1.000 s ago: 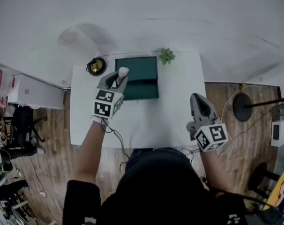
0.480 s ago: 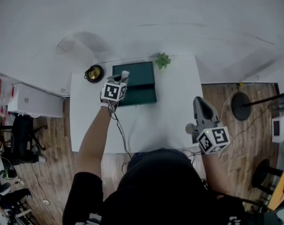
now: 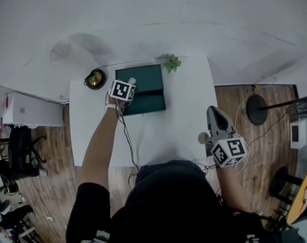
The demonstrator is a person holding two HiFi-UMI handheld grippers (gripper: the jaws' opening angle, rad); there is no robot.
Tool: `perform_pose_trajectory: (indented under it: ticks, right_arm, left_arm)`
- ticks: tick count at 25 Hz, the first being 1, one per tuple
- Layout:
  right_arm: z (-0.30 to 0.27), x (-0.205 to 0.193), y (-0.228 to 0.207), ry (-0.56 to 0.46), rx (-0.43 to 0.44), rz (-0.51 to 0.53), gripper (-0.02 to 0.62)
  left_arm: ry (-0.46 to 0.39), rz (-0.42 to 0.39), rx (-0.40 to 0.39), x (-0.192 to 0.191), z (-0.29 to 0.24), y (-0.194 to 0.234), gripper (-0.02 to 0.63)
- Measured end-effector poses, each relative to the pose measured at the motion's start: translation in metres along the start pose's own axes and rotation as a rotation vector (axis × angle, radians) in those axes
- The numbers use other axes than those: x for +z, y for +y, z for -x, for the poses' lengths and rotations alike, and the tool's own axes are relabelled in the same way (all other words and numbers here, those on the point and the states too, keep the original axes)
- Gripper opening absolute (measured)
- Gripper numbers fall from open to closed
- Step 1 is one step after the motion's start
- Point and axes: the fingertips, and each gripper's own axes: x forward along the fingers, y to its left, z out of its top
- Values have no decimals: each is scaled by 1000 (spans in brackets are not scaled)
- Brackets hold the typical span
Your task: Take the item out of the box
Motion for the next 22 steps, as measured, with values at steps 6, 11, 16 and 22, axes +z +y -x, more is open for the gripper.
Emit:
perform_pose_trajectory:
  ticks: [6,11,16,22]
  right_arm:
    - [-14,6,-3,-10,16,-12,6]
    - [-28,8,3,-12,49,-14,6]
    - [-39,17,13,-31,91,-2,6]
    - [-49,36,20,-71,127,31,6]
  left_arm:
    - [-57,98,-11,-10,27,-4,207]
    - [-96,107,-13,-14,47,-4,207]
    - [-247,171,3,6,93,-9,207]
    - [-479,228,-47,49,165,-35,181]
